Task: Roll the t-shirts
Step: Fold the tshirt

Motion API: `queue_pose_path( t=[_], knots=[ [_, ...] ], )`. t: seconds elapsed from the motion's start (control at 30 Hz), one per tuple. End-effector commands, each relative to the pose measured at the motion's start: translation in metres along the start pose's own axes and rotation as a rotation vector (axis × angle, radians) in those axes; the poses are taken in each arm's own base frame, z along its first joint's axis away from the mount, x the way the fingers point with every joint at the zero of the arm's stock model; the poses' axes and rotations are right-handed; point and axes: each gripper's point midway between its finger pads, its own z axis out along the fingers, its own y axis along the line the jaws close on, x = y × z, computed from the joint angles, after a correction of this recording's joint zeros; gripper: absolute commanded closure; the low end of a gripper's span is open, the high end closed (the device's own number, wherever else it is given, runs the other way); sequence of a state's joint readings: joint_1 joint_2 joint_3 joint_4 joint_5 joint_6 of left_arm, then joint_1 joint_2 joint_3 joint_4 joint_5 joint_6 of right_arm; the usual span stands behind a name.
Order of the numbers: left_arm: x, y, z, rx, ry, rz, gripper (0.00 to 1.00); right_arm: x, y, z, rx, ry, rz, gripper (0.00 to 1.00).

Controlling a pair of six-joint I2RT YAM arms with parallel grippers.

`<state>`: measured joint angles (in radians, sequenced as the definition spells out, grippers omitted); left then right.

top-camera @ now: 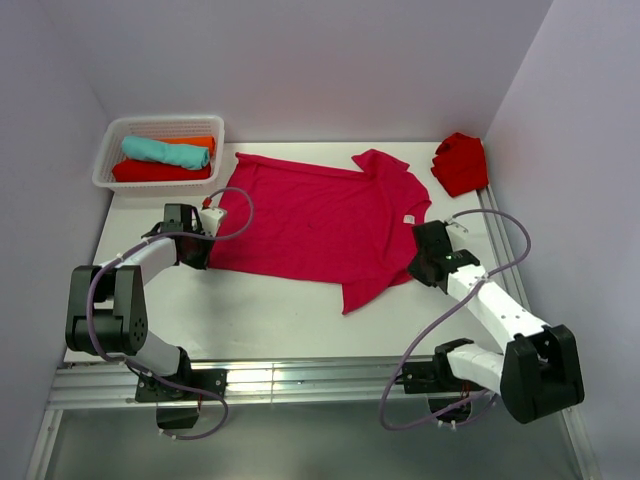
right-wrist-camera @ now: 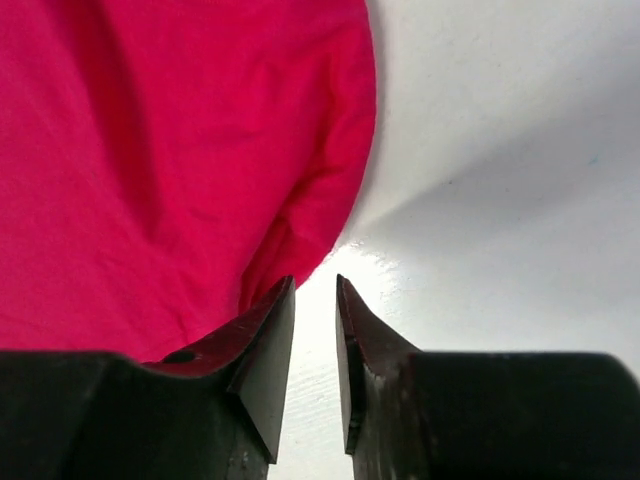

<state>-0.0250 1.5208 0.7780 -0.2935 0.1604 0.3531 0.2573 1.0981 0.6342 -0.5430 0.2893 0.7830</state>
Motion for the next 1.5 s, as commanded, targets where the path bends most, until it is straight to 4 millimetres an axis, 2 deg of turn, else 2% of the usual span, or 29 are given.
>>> queue_pose_path(
  t=[0.0,0.07,0.17,0.6,0.7,0.87,0.93,1.07,1.23,1.47],
  knots=[
    [-0.002,0.003,-0.001,-0.005,-0.018,0.016,0.88,0.01,0.002,0.009,-0.012,0.033,-0.013,0.69],
    [-0.002,0.002,-0.001,-0.001,-0.017,0.014,0.88,0.013,0.003,0.012,-0.021,0.039,-0.005,0.63],
    [-0.001,0.002,-0.001,0.0,-0.014,0.018,0.88,0.013,0.008,0.017,-0.032,0.04,0.005,0.59],
    [-0.001,0.004,-0.001,0.001,-0.009,0.027,0.89,0.022,0.01,0.038,0.001,0.079,-0.003,0.59],
    [0.0,0.003,-0.001,0.002,-0.007,0.028,0.89,0.022,0.009,0.041,0.015,0.075,0.002,0.64],
    [0.001,0.004,0.0,0.001,-0.002,0.03,0.9,0.019,0.008,0.042,0.036,0.072,-0.006,0.77],
    [0.001,0.005,0.0,-0.001,-0.001,0.03,0.9,0.015,0.007,0.04,0.048,0.066,-0.013,0.83],
    [0.0,0.006,-0.001,-0.004,-0.002,0.036,0.91,0.004,0.0,0.023,0.071,0.036,-0.024,0.87],
    [0.001,0.009,-0.002,-0.009,0.003,0.039,0.92,-0.019,-0.005,-0.001,0.084,-0.022,-0.037,0.89],
    [0.004,0.01,-0.002,-0.013,0.015,0.053,0.94,-0.029,-0.023,-0.013,0.141,-0.03,-0.066,0.89]
  ],
)
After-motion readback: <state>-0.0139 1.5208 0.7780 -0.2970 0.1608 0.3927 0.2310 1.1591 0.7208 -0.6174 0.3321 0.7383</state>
